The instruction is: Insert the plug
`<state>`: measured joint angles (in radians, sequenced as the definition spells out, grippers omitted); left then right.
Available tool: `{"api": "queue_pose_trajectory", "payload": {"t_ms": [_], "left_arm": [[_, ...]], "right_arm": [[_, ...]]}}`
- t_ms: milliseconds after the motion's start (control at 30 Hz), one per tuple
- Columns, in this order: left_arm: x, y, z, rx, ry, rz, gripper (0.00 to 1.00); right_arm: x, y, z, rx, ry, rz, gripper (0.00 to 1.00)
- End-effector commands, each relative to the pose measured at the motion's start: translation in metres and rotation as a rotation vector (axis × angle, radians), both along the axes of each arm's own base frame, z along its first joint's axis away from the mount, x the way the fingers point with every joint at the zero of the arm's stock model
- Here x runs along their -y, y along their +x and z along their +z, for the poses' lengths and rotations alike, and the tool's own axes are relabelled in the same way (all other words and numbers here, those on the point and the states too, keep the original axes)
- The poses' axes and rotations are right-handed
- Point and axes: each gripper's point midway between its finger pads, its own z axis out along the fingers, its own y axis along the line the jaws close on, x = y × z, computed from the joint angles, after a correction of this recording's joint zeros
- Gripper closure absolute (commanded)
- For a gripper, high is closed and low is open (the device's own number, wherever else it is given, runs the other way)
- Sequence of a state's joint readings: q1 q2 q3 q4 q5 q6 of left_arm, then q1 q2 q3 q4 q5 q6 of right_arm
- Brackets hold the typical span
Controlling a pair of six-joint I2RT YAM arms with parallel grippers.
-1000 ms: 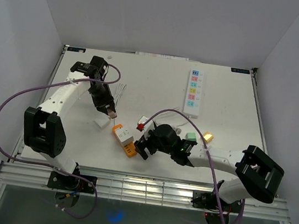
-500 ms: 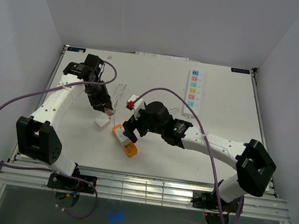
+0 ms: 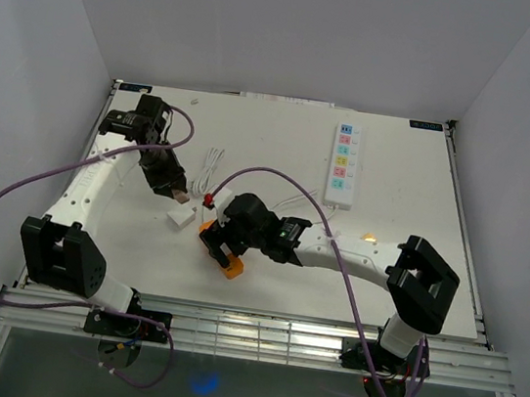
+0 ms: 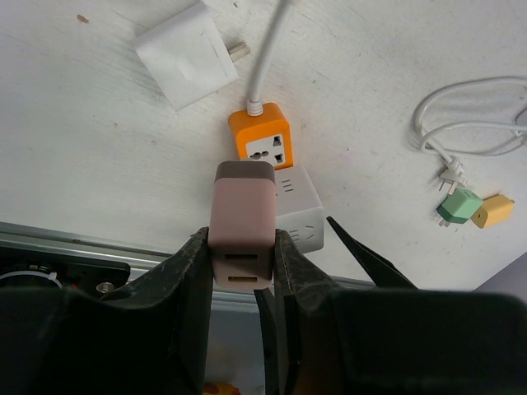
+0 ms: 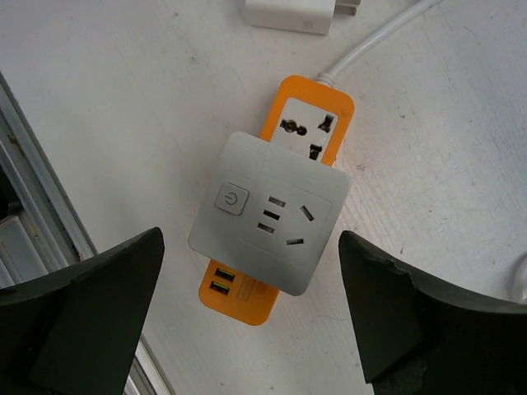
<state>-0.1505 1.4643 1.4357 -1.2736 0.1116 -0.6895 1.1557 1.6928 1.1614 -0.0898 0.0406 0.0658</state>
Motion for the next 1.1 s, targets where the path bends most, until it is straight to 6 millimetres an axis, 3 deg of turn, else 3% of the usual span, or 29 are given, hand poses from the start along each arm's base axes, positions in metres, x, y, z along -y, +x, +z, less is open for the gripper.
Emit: {"api": "queue_pose_trajectory", "payload": {"t_ms": [0, 267, 433, 500, 567, 600, 867, 900, 967, 1067], "left_arm": [[-0.009, 0.002, 0.027, 0.098, 0.007, 0.045, 1.00], [-0.018, 0.002, 0.031, 0.112, 0.026, 0.083, 1.00], [-0.019, 0.001, 0.031, 0.113, 0.026, 0.091, 1.00], [-0.020, 0.001, 0.031, 0.115, 0.030, 0.093, 1.00], [-0.020, 0.000, 0.031, 0.118, 0.031, 0.097, 1.00], [-0.020, 0.000, 0.031, 0.116, 0.032, 0.096, 1.00], [-0.019, -0.001, 0.028, 0.117, 0.027, 0.090, 1.00], [-0.019, -0.001, 0.028, 0.117, 0.027, 0.090, 1.00], [-0.020, -0.001, 0.027, 0.117, 0.029, 0.091, 1.00], [-0.020, -0.001, 0.025, 0.111, 0.029, 0.088, 1.00]], "right_arm": [[-0.009, 0.007, 0.011, 0.023, 0.016, -0.068, 0.08], [-0.012, 0.012, -0.004, 0.047, -0.049, -0.132, 0.00], [-0.007, 0.022, -0.011, 0.050, -0.075, -0.222, 0.24], [-0.004, 0.027, -0.010, 0.061, -0.078, -0.265, 0.43], [0.001, 0.036, -0.008, 0.079, -0.078, -0.333, 0.51], [0.004, 0.039, -0.007, 0.086, -0.082, -0.359, 0.60], [0.038, 0.074, -0.008, 0.122, -0.128, -0.690, 0.87], [0.047, 0.072, -0.011, 0.089, -0.136, -0.764, 0.92], [0.051, 0.072, -0.013, 0.064, -0.148, -0.823, 0.92], [0.038, 0.058, -0.013, -0.027, -0.105, -0.843, 0.92]]}}
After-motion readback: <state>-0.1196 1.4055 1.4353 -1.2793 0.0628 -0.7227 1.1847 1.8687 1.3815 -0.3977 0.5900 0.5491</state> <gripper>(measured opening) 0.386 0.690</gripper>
